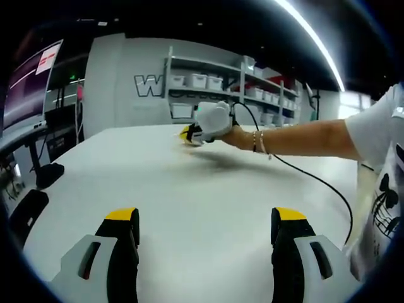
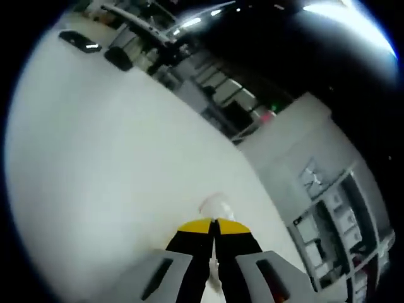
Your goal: Open the resealable bag by pulling the two sides of the seal apart until the entire bag opening is separated and visibly accessible.
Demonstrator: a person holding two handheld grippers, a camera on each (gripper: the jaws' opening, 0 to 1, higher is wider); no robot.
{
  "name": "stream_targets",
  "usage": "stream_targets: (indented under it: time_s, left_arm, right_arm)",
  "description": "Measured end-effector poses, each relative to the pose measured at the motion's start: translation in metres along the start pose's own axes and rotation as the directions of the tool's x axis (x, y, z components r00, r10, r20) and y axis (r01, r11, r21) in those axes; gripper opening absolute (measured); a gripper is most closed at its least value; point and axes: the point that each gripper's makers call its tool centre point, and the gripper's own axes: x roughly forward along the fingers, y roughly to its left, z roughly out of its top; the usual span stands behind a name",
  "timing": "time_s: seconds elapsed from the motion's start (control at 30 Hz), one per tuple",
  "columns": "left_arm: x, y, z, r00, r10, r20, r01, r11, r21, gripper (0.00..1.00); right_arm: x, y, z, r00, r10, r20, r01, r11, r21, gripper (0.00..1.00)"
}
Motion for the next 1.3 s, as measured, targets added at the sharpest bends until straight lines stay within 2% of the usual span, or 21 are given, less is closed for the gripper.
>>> stream_targets:
  time_s: [0.07, 0.2, 0.37, 0.53, 0.67, 0.8, 0.97, 1.07, 1.23, 1.3]
  left_arm:
    - [-0.001, 0.001, 0.001, 1.0, 0.003, 0.002, -0.003, 1.0, 0.0, 0.85]
    - [-0.001, 0.001, 0.002, 1.0, 0.003, 0.002, -0.003, 1.0, 0.002, 0.85]
    - [-0.001, 0.001, 0.002, 1.0, 0.004, 0.002, -0.004, 1.0, 0.0, 0.85]
    - [-0.002, -0.002, 0.005, 1.0, 0.0, 0.005, 0.0, 1.0, 0.005, 0.85]
    - [-0.003, -0.005, 0.009, 1.0, -0.002, 0.009, 0.002, 1.0, 0.011, 0.85]
    - [-0.005, -0.007, 0.012, 1.0, 0.0, 0.014, 0.0, 1.0, 0.017, 0.85]
    - [-0.008, -0.009, 0.013, 1.0, 0.003, 0.016, -0.004, 1.0, 0.02, 0.85]
    - [-0.009, -0.011, 0.013, 1.0, 0.003, 0.016, -0.003, 1.0, 0.023, 0.85]
    - [-0.012, -0.014, 0.014, 1.0, 0.003, 0.016, -0.003, 1.0, 0.03, 0.85]
    - [-0.012, -0.014, 0.013, 1.0, 0.006, 0.016, -0.006, 1.0, 0.03, 0.85]
  right_arm:
    - [0.0, -0.001, -0.003, 1.0, 0.001, 0.005, -0.001, 0.995, 0.099, 0.0]
    - [-0.001, -0.01, -0.011, 1.0, -0.007, 0.004, 0.006, 0.966, 0.258, 0.0]
    - [-0.004, -0.023, -0.019, 0.999, -0.033, 0.008, 0.029, 0.952, 0.303, 0.0]
    - [-0.01, -0.034, -0.013, 0.997, -0.062, 0.04, 0.043, 0.931, 0.363, 0.0]
    - [-0.013, -0.041, -0.009, 0.996, -0.072, 0.05, 0.048, 0.926, 0.375, 0.0]
    - [-0.019, -0.054, -0.008, 0.993, -0.1, 0.066, 0.062, 0.902, 0.427, 0.0]
    - [-0.024, -0.068, -0.01, 0.99, -0.127, 0.065, 0.083, 0.885, 0.459, 0.0]
    - [-0.026, -0.072, -0.012, 0.988, -0.141, 0.065, 0.092, 0.869, 0.485, 0.0]
    - [-0.033, -0.076, -0.011, 0.985, -0.161, 0.065, 0.108, 0.861, 0.496, 0.0]
    - [-0.034, -0.079, -0.01, 0.984, -0.165, 0.069, 0.106, 0.85, 0.516, 0.0]
